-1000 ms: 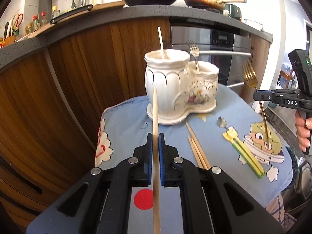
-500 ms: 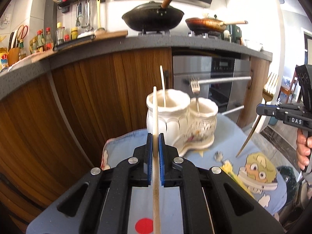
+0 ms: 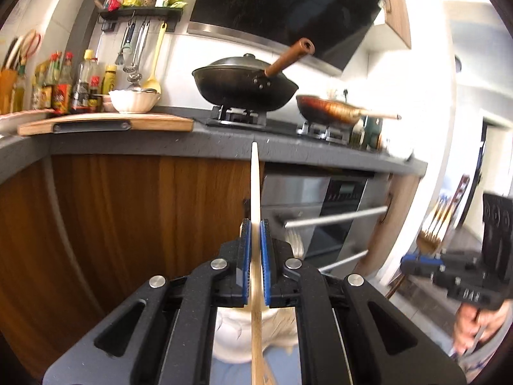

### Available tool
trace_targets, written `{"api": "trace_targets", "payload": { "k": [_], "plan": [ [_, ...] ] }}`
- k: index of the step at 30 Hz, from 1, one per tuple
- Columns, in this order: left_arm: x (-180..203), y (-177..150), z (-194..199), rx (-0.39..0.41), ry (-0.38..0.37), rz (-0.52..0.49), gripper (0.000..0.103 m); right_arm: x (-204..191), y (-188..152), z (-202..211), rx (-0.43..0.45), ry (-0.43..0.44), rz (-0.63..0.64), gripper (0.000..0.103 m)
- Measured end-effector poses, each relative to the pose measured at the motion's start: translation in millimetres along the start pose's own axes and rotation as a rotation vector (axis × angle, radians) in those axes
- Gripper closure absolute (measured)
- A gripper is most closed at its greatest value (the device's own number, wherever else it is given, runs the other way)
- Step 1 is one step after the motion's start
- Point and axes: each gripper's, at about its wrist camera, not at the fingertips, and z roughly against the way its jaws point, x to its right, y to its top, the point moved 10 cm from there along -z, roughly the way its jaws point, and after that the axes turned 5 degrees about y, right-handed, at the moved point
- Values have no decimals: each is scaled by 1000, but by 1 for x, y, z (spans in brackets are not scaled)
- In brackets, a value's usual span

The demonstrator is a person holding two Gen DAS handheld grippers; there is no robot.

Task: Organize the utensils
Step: 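Lift the chopstick with the left tool while the right tool carries the gold fork to the holder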

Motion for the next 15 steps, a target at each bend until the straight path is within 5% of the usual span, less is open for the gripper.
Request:
{"api": "trace_targets", "payload": {
  "k": [15],
  "plan": [
    [3, 23, -70, 148, -23, 85, 97, 4, 51, -28, 46, 17, 13, 97]
  ]
}}
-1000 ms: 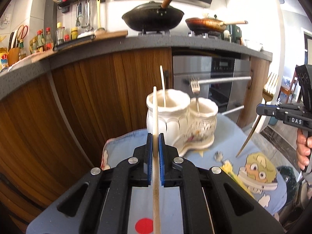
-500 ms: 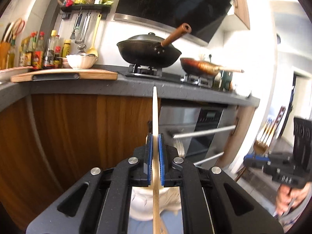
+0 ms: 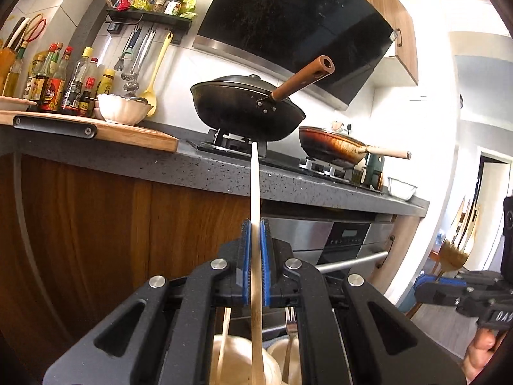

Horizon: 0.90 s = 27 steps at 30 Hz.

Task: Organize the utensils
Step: 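Lift the chopstick with the left tool while the right tool carries the gold fork to the holder, then release the chopstick into the larger compartment while the right tool drops the gold fork into the smaller one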

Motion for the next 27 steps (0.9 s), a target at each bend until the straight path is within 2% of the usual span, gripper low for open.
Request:
{"api": "trace_targets", "payload": {
  "k": [5, 13, 19, 27],
  "plan": [
    [-6, -11, -7, 19, -8, 17, 97, 4, 7, -8, 9, 1, -7, 97],
    [-17, -42, -3, 27, 27, -3, 97, 9, -7, -33, -27, -11, -19, 97],
    [-24, -64, 3, -2, 33, -12, 97, 9, -25, -46, -76, -8, -23, 97],
    [-28, -84, 3, -87, 65, -56, 97, 10, -52, -68, -163, 4, -44, 97]
  ]
}}
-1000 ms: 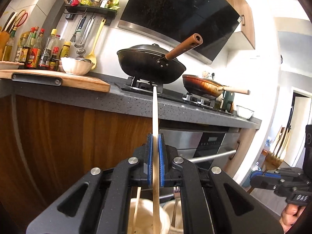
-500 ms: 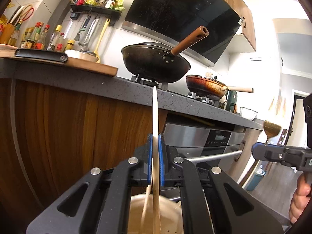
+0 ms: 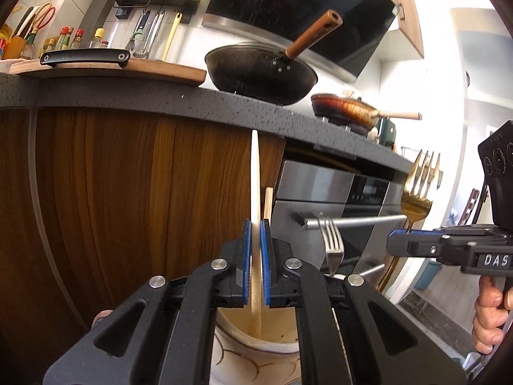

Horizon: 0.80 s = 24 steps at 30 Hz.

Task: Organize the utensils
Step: 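Release the chopstick into the larger compartment while the right tool drops the gold fork into the smaller one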

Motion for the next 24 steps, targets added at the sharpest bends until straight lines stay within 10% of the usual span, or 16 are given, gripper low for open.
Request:
{"api": "trace_targets", "payload": {
  "k": [24],
  "plan": [
    [-1, -13, -4, -96, 45, -68, 96, 24, -1, -58, -65, 39, -104, 97]
  ]
}}
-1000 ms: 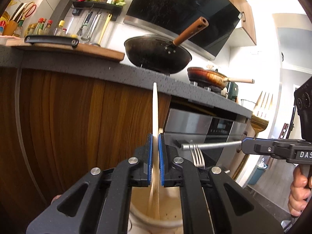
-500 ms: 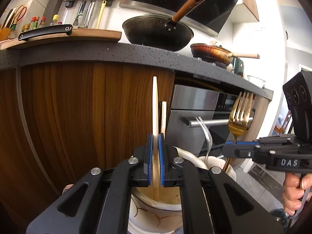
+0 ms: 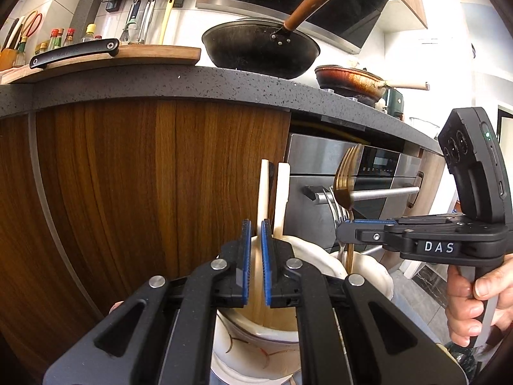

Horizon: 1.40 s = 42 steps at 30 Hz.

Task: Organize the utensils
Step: 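Release the chopstick into the larger compartment while the right tool drops the gold fork into the smaller one, then move the left tool toward the chopsticks while the right tool approaches the yellow utensils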

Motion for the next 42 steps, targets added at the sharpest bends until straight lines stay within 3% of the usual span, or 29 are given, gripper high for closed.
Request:
{"api": "trace_targets", "payload": {
  "k": [3, 5, 6, 10, 12, 15, 25, 29, 33, 42],
  "plan": [
    [0, 1, 6, 6, 4, 1, 85, 0, -3, -1, -5, -3, 0, 97],
    [1, 2, 12, 18, 4, -1, 64, 1, -6, 0, -7, -11, -3, 96],
    [1, 3, 16, 30, 10, -5, 60, 3, -7, 0, -8, -14, -6, 96],
    [5, 6, 30, 45, 8, -16, 57, 5, -14, 8, -1, -11, -18, 93],
    [6, 6, 35, 44, 10, -19, 55, 4, -17, 15, 15, -6, -20, 87],
    [9, 4, 48, 53, 15, -25, 45, 0, -22, 31, 47, 13, -14, 79],
    [9, -33, 76, -11, 21, -11, 43, -6, -72, 60, 44, 3, -12, 69],
    [7, -54, 84, -50, 29, -8, 35, -8, -96, 66, 30, -22, -2, 62],
    [6, -77, 89, -102, 31, -5, 34, -11, -119, 68, 15, -38, 2, 55],
    [8, -125, 92, -228, 29, -33, 34, -10, -167, 71, -41, -87, 13, 51]
  ]
}}
